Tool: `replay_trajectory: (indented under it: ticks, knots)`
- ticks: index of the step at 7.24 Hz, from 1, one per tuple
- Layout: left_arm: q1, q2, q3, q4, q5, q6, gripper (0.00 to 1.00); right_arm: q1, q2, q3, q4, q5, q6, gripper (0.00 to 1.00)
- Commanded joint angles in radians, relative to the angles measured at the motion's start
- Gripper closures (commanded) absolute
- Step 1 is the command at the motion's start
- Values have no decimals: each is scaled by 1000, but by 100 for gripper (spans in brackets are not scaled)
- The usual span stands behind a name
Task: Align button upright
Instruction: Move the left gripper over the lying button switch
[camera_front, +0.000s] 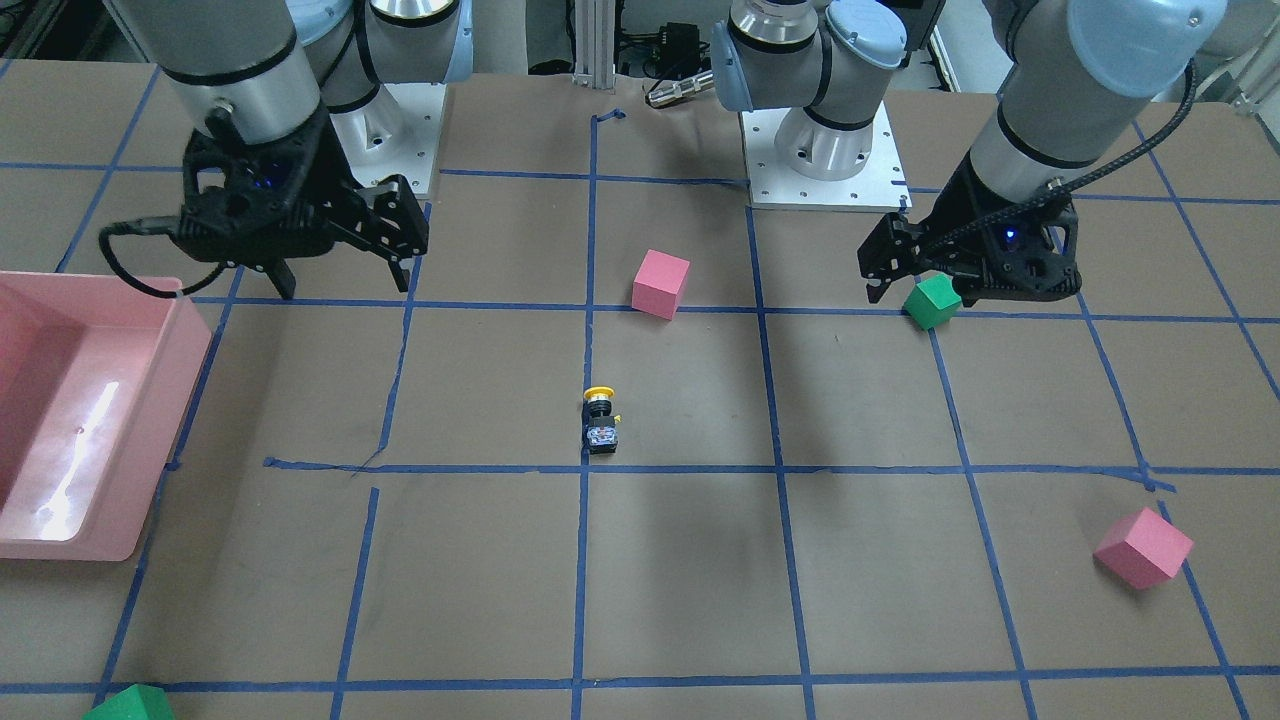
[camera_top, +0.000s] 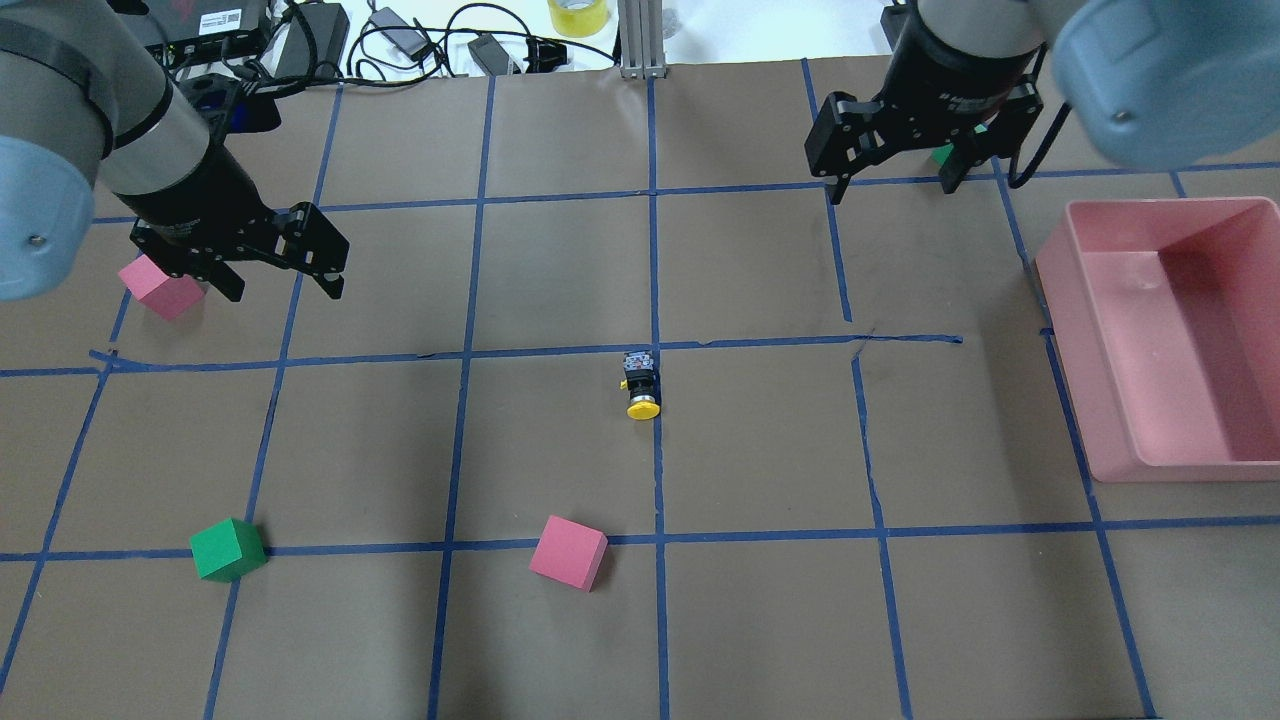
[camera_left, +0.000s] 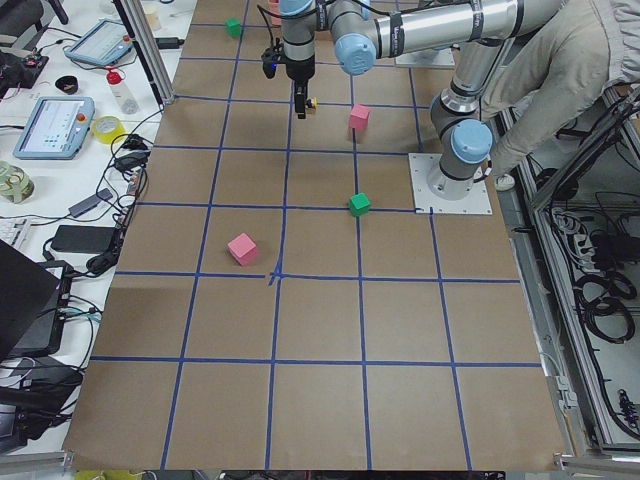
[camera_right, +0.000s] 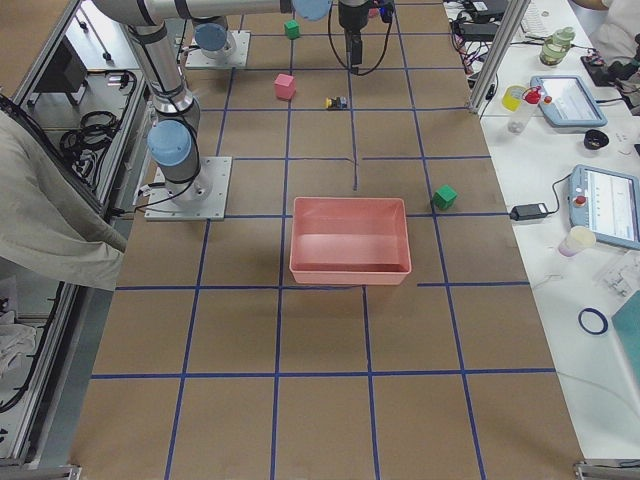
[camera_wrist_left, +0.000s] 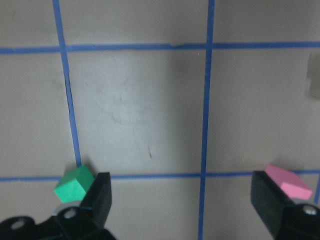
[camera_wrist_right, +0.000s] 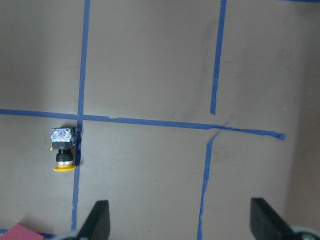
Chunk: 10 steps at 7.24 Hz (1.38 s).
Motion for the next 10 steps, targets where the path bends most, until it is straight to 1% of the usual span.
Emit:
replay_trajectory:
  ticks: [1,2,3,4,5,6,7,8,9,10]
  knots:
    - [-23,-27,-11,122,-9,-10,0,-9,1,-35,53,4,-15,0]
    - [-55,-31,-16,191,-8,-16,0,-10,1,-35,54,-1,-17,0]
    - [-87,-54,-31,327,-9,-16,0,-10,1,-35,59,-10,-24,0]
    - [-145,-65,-57,419,-8,-25,0,-10,0,-35,63,-46,-55,0]
    - [-235,-80,-117,569,-6,-121,0,-10,1,-35,59,-51,-55,0]
    - [-311,-100,-204,748,-3,-207,0,-10,1,-35,63,-53,-54,0]
    - [-359,-114,-270,887,-8,-323,0,-10,1,-33,66,-53,-52,0]
    - [-427,-119,-304,944,5,-429,0,-10,1,-33,68,-51,-52,0]
    - [-492,-134,-329,954,8,-521,0,-10,1,-27,68,-50,-52,0]
    - [-538,-152,-358,999,6,-679,0,-10,1,-26,68,-50,-52,0]
